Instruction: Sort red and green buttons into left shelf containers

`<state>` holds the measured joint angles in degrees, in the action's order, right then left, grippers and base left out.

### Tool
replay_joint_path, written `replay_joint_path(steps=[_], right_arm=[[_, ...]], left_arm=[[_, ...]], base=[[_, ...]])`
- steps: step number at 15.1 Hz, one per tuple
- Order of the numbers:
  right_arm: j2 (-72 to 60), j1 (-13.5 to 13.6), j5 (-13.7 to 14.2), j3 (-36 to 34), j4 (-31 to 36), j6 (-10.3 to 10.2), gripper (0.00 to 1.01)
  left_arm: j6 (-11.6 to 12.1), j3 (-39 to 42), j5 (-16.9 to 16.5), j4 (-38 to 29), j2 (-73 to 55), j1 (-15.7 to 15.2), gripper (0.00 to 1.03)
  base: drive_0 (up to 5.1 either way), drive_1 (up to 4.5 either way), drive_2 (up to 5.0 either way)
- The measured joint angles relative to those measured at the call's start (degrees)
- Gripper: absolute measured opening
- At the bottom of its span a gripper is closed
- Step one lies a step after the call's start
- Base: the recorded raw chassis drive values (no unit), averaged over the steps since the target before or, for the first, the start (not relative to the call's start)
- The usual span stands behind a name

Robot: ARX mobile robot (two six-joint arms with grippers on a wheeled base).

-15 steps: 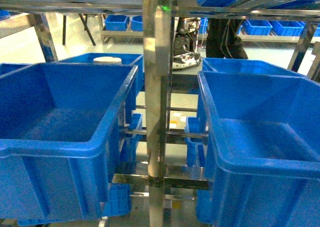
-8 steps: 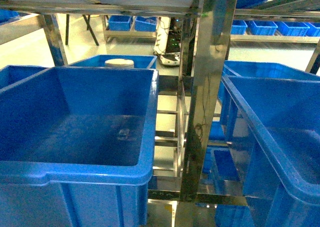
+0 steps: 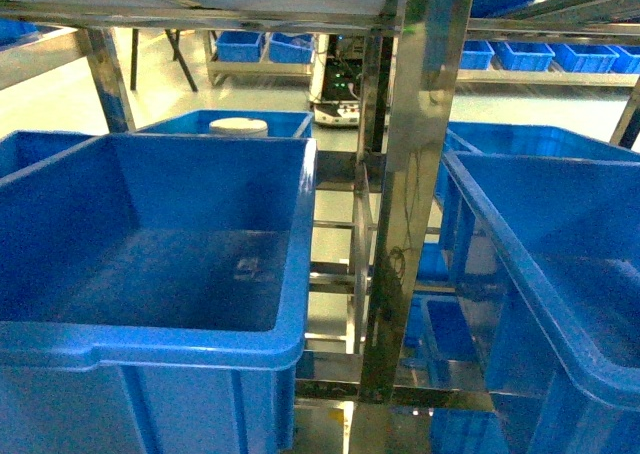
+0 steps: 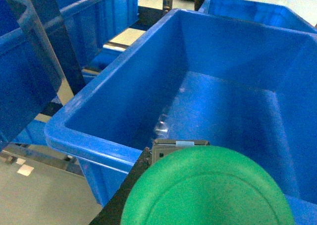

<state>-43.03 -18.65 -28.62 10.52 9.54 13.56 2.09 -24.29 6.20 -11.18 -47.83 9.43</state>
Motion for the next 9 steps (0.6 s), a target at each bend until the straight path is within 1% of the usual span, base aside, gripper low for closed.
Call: replay_joint_path(steps=[1,2,3,5,6,7,8,9], right_arm=[[-1.7,0.8,0.8,0.1,0.8,0.0,0.26],[-3.7,2.0,2.3,0.6,1.7,0.0,0.26],[-6.5,3.1,3.5,1.7,3.7,-0.3,0.26],[-11.1,4.5,5.1,5.0,7.0,-0.7,0.26],[-15.5,4.9,6.6,7.8,9.3,-1.1,0.26],[-31.8,5.1,9.9,15.4,11.0,-0.9,0.26],[-49.7,5.7,14.0,26.8,8.6,1.2,0.26],[-62.7,6.4,16.9,39.5,-2.1,0.9,0.26]], left_arm=[[0.0,0.0,0.0,0.0,0.0,0.0,0.25],[0.0,0.0,0.0,0.0,0.0,0.0,0.25],[0.0,0.0,0.0,0.0,0.0,0.0,0.25],[0.0,0.0,0.0,0.0,0.0,0.0,0.25],[0.0,0.0,0.0,0.0,0.0,0.0,0.25],[0.1,0.0,0.0,0.0,0.0,0.0,0.25],[0.1,0.0,0.0,0.0,0.0,0.0,0.25],[0.1,0.0,0.0,0.0,0.0,0.0,0.25]], base=[[0.0,0.0,0.0],[0.0,0.0,0.0],[0.0,0.0,0.0],[0.0,0.0,0.0],[0.0,0.0,0.0],[0.0,0.0,0.0],[0.0,0.0,0.0],[0.0,0.0,0.0]])
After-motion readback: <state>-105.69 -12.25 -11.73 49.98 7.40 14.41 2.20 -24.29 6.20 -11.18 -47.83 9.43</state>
